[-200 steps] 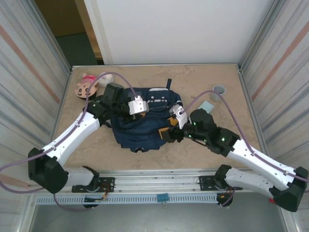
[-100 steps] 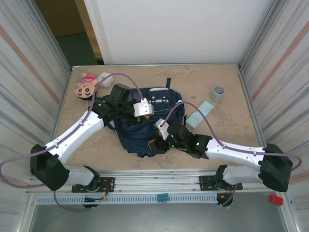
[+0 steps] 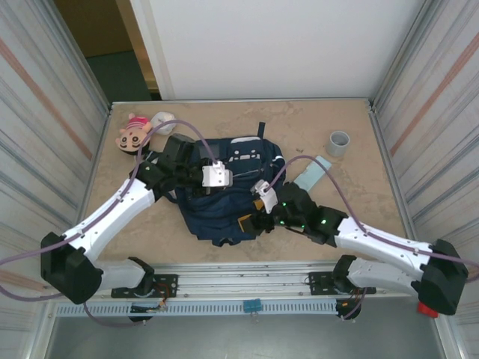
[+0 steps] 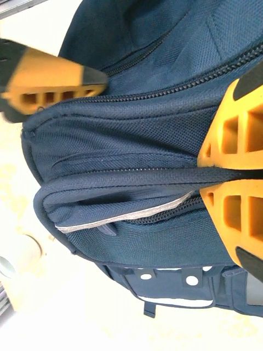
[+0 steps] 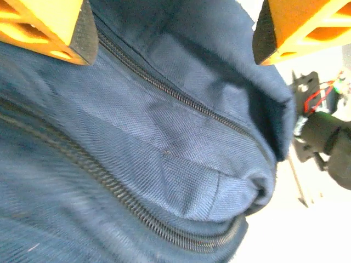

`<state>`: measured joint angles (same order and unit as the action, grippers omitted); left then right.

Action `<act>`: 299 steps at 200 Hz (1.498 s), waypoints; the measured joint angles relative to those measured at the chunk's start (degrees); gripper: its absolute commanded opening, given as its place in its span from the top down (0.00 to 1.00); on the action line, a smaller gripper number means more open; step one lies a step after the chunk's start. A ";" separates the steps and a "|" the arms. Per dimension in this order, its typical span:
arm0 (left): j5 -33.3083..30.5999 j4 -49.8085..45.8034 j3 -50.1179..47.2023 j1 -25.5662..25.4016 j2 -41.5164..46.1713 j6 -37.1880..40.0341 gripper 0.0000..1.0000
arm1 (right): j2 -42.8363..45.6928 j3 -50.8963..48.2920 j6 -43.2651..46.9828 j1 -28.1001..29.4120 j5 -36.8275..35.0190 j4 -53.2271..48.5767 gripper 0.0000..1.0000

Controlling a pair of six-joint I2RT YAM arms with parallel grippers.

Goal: Pack books, pencil case, and school supplies into a backpack

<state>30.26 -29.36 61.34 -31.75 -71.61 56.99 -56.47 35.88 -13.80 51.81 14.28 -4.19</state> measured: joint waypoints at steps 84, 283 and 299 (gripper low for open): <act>2.78 4.76 -13.31 0.96 6.82 4.24 1.00 | -0.87 9.81 7.13 -28.46 23.34 -9.09 0.10; 2.99 7.41 -15.30 1.42 9.27 3.17 1.00 | -44.28 24.02 15.63 -39.04 44.65 -17.03 0.63; 3.04 7.41 -15.30 1.44 9.27 3.15 1.00 | -44.28 24.11 16.00 -39.08 44.46 -17.44 0.73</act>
<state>33.30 -21.96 46.04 -30.30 -62.35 60.14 -100.75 59.99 2.20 12.73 58.74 -21.63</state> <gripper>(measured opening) 0.080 0.336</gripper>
